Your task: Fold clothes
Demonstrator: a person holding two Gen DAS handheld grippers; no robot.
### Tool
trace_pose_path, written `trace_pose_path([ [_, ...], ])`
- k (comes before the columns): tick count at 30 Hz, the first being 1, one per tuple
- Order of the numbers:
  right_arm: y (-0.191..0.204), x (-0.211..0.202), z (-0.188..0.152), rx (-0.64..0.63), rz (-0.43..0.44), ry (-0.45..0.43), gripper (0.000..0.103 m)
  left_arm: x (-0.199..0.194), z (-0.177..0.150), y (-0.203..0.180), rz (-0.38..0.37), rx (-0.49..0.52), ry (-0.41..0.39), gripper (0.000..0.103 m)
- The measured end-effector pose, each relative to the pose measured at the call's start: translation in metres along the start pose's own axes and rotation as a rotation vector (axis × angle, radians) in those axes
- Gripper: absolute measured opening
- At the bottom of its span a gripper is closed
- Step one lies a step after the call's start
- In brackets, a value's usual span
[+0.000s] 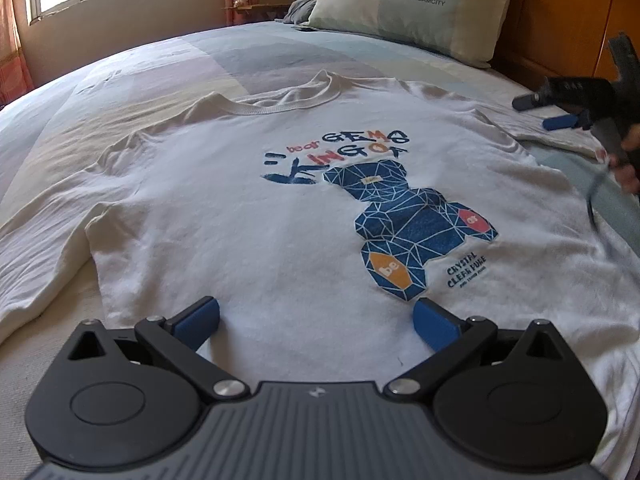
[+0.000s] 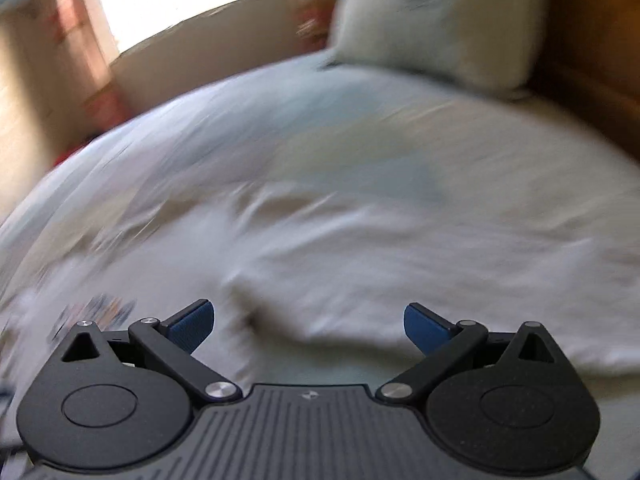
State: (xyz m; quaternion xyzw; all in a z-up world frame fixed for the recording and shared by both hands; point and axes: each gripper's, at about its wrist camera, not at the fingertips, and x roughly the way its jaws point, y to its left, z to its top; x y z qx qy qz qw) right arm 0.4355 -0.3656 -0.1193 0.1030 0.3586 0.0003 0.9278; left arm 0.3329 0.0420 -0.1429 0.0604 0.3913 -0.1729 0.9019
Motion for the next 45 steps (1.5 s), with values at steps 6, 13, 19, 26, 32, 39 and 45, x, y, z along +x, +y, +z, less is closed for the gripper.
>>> trace_pose_path([
  [6, -0.041, 0.015, -0.009, -0.010, -0.285, 0.009, 0.103, 0.000, 0.000, 0.001, -0.003, 0.002, -0.003, 0.102],
  [13, -0.050, -0.020, -0.031, -0.048, -0.276, 0.004, 0.103, -0.001, 0.000, -0.001, 0.003, 0.001, -0.003, 0.102],
  [19, -0.014, -0.027, 0.000, 0.021, -0.098, -0.059, 0.103, -0.002, 0.000, 0.000, 0.004, 0.001, -0.002, 0.102],
  [26, 0.075, 0.029, 0.060, -0.008, 0.200, 0.006, 0.103, -0.011, 0.001, -0.004, 0.015, 0.039, -0.043, 0.102],
  [32, 0.117, 0.100, 0.076, -0.021, 0.203, 0.092, 0.103, -0.002, -0.001, 0.004, -0.019, 0.014, -0.017, 0.102],
  [39, 0.109, 0.148, 0.079, 0.006, 0.142, 0.041, 0.103, -0.001, -0.004, 0.009, -0.036, 0.013, -0.036, 0.102],
  [45, 0.114, 0.115, 0.081, -0.020, 0.177, 0.058, 0.103, -0.001, -0.004, 0.009, -0.038, 0.014, -0.041, 0.102],
])
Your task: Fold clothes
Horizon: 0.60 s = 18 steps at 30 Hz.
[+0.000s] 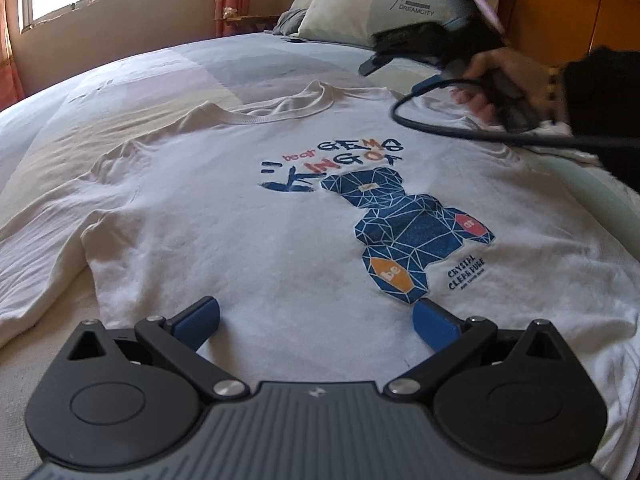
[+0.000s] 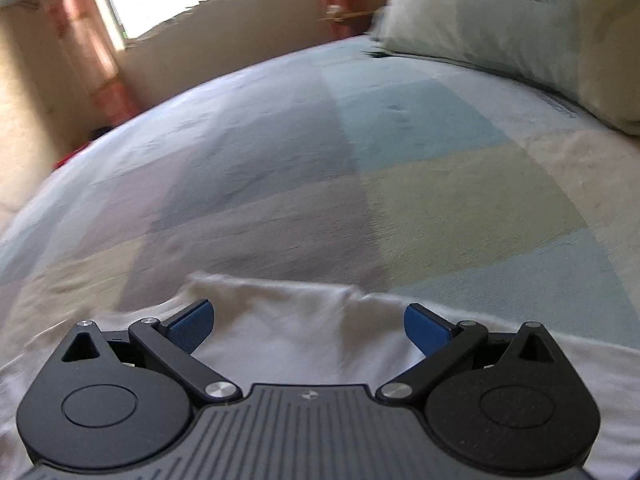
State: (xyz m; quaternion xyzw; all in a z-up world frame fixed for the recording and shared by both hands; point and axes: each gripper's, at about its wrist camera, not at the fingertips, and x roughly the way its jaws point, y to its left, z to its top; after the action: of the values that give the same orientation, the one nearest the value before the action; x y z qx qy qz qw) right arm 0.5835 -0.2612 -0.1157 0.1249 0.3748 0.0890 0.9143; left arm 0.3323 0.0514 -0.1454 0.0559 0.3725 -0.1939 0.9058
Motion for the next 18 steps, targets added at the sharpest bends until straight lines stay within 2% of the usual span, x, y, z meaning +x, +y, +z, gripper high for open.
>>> trace_pose_path([
  [4, 0.001, -0.050, -0.015, -0.086, 0.013, 0.036, 0.103, 0.001, 0.000, 0.000, 0.002, -0.001, -0.001, 0.102],
  [8, -0.029, -0.087, -0.028, -0.120, -0.100, 0.087, 0.103, 0.001, 0.000, -0.001, 0.006, -0.001, 0.000, 0.102],
  [15, -0.145, -0.106, -0.053, 0.191, -0.238, 0.053, 0.103, 0.001, 0.000, -0.001, 0.008, 0.001, -0.005, 0.102],
  [18, -0.171, -0.110, -0.056, 0.251, -0.243, -0.021, 0.103, 0.001, -0.001, -0.002, 0.013, 0.006, -0.009, 0.102],
])
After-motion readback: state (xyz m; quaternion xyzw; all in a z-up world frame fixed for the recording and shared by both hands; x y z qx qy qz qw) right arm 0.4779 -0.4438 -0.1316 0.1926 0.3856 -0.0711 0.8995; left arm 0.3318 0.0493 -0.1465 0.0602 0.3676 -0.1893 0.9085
